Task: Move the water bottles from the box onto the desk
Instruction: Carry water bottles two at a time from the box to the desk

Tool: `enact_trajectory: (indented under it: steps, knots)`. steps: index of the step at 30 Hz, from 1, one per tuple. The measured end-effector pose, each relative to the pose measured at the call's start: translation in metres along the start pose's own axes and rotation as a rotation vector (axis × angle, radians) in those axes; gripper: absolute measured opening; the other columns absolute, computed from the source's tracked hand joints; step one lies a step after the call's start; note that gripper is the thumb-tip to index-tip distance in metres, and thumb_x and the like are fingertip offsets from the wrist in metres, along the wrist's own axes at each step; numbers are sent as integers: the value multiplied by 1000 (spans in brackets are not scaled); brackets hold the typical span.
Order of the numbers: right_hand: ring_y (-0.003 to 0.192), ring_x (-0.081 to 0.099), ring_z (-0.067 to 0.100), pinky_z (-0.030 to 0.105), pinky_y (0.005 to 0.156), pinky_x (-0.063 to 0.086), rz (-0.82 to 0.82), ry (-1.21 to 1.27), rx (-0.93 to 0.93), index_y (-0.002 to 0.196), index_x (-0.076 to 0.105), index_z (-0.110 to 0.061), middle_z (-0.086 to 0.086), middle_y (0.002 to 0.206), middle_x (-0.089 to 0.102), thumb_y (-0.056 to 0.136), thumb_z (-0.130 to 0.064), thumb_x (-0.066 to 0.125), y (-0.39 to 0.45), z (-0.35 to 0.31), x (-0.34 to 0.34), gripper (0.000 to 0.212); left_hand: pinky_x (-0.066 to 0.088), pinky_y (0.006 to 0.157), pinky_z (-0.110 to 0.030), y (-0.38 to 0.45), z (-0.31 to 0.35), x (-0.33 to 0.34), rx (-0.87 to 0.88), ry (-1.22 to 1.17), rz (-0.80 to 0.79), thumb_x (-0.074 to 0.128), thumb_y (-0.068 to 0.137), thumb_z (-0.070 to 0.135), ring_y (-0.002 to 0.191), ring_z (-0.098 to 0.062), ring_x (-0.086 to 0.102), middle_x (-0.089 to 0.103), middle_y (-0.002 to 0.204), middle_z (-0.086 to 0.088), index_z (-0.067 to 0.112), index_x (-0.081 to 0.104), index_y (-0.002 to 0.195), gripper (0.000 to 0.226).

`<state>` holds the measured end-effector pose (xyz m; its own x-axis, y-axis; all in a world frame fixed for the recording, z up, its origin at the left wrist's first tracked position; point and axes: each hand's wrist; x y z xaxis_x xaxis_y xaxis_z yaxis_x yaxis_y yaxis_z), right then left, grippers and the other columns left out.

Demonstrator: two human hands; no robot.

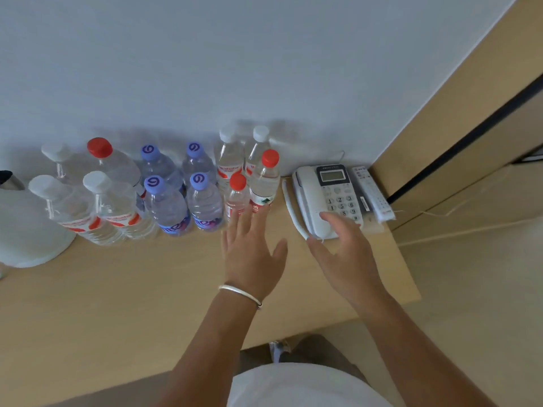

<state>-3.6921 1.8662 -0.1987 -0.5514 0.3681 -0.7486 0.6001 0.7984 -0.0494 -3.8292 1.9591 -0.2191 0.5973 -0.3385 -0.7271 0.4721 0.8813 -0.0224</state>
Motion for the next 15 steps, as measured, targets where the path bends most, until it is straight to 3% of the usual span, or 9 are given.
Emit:
enact_trajectory:
  steps: [4, 8, 12, 15]
  knots:
    - [129, 44, 8, 23, 104, 31, 69, -72, 135, 136, 53, -26, -10, 136, 52, 89, -32, 66, -37, 26, -22, 49, 3, 122, -51, -20, 29, 24, 65, 119, -286, 53, 94, 46, 152, -25, -5, 8, 164, -2, 32, 17, 153, 71]
    - [129, 45, 14, 31, 109, 35, 96, -104, 233, 133, 56, -23, -6, 135, 54, 87, -32, 66, -75, 54, -37, 48, 0, 121, -51, -42, 61, 50, 177, 157, -446, 50, 96, 47, 152, -25, -10, 3, 165, -4, 32, 13, 155, 72]
    - [131, 44, 16, 18, 104, 26, 143, -86, 354, 132, 57, -18, -2, 136, 54, 86, -23, 70, -114, 89, -56, 49, -3, 121, -50, -68, 91, 78, 283, 210, -552, 51, 95, 46, 151, -23, -13, -1, 165, -5, 33, 9, 156, 74]
    - [131, 42, 18, 19, 101, 25, 161, -68, 429, 135, 55, -17, 0, 137, 53, 87, -26, 68, -146, 118, -74, 50, -3, 121, -50, -92, 114, 102, 342, 267, -615, 52, 94, 46, 152, -23, -13, -1, 166, -5, 34, 7, 156, 77]
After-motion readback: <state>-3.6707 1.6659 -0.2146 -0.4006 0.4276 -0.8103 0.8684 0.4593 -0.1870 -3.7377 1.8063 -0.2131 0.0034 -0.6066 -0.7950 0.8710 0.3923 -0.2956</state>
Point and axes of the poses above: each hand's wrist, its own y-axis towards the middle knuckle, its own x-axis out of the palm, z = x × y
